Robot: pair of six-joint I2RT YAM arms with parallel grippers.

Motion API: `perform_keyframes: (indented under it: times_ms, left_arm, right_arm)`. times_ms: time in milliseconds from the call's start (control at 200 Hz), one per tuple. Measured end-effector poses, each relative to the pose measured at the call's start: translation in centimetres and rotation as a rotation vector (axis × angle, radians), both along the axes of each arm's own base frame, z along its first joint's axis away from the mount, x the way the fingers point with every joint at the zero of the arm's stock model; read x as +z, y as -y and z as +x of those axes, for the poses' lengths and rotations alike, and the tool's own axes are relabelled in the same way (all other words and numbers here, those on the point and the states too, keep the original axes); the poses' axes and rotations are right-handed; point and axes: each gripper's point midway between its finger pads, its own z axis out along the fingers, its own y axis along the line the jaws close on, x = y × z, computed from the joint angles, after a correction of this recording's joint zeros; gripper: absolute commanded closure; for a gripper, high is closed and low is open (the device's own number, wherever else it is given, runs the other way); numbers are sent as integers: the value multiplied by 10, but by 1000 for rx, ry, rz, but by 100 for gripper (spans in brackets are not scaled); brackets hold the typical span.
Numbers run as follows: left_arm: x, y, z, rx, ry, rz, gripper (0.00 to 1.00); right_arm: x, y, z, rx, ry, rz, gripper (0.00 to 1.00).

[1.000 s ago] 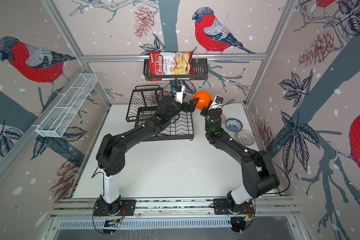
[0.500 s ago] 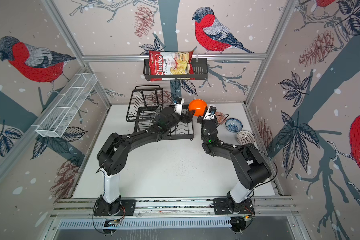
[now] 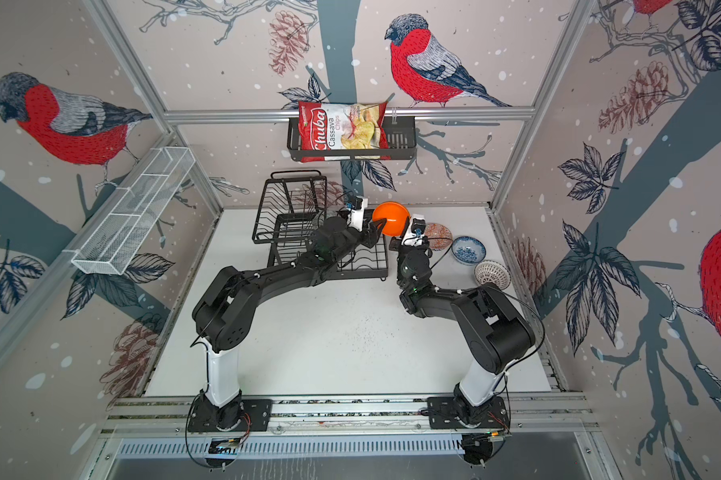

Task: Load the bowls into the dish rack
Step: 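Raise the orange bowl above the rack with both grippers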

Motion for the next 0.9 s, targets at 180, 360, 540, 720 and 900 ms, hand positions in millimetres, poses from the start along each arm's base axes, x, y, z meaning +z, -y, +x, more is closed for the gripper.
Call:
perform_keyframes:
  times_ms: [180,360,540,720,900]
  left_arm:
    - [1,2,-1,-11,2,-3,83]
    - [11,-2,3,17,17,-41,87]
    - [11,-2,3,19,18,-43,92]
    - [12,-3,4,31,22,-46,100]
    - [22,-13,7,87,47,-66,100]
  right_arm:
    - [0,-3,-4,2,16,-12,100]
    - [4,-4,-6,0,31,-20,100]
    - [4,-5,-7,4,32,-18,100]
    - [5,-8,-4,8,31,-17,97]
    - [14,-17,5,21,14,-5,84]
